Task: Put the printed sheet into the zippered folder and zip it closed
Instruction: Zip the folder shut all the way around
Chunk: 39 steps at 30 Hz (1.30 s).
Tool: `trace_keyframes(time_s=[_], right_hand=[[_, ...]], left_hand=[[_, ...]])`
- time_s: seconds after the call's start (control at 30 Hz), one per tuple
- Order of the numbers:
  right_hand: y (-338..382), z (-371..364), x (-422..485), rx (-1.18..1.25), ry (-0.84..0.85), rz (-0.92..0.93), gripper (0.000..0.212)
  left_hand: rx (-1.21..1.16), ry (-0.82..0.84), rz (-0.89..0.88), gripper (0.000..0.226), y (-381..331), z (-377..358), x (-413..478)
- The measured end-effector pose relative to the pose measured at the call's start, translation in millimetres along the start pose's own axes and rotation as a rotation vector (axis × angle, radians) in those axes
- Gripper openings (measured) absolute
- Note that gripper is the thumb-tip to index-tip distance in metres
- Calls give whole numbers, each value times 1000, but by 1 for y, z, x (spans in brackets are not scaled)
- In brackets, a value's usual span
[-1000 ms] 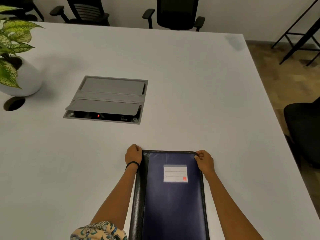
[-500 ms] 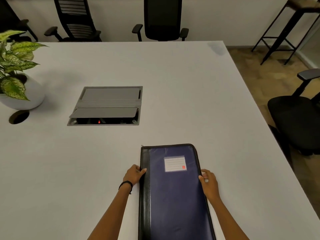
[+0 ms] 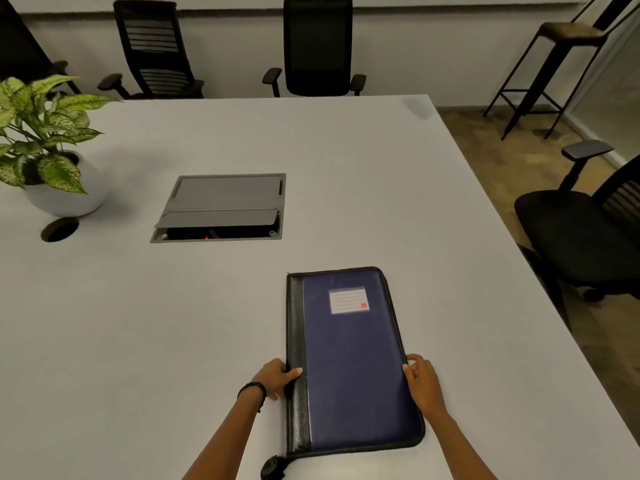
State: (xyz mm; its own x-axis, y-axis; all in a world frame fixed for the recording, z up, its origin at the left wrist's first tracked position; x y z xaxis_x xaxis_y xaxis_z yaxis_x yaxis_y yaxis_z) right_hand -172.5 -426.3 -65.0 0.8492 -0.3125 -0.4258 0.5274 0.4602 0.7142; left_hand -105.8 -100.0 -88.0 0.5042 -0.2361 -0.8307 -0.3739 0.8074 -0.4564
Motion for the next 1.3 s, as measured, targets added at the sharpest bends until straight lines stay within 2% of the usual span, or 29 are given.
trace_keyframes(time_s=[0.23,0.4,0.47,0.6,0.8,1.03,1.3], right_hand=[[-24,1,-28,28,-55,-49,17],[-32,3,-36,102,-124,-99,16],[-34,2,-37,130,-139,-130,17],[-36,1,-36,169,-127,-185,18],[-30,-4,-34,178,-55,-223,16],[-16,-23,-35,172,5,-219,13],[18,-55,-26,117,214,-129,23]], left_hand=[[6,180,40,39,18,-31,-10],[-22,226,60,48,30,-43,-15],[-42,226,43,42,33,-43,-17],[-49,179,-15,29,35,-45,-22],[-44,75,-75,33,40,-43,-25],[-76,26,-49,26,60,-24,-27],[-172,-109,26,27,85,13,-40]])
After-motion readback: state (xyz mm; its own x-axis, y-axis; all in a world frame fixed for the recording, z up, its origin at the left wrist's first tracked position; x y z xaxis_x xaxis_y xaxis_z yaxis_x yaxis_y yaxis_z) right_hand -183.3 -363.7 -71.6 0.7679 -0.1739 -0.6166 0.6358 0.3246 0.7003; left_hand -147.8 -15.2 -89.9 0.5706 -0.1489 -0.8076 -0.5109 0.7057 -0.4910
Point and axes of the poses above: each hand's wrist, its own x-axis towards the middle knuckle, its own z-axis out of the back of the hand, y = z × x, the point moved 9 cm from there along x, towards the middle knuckle, and after that the axes turned 8 degrees about y, right-handed, at the moved point
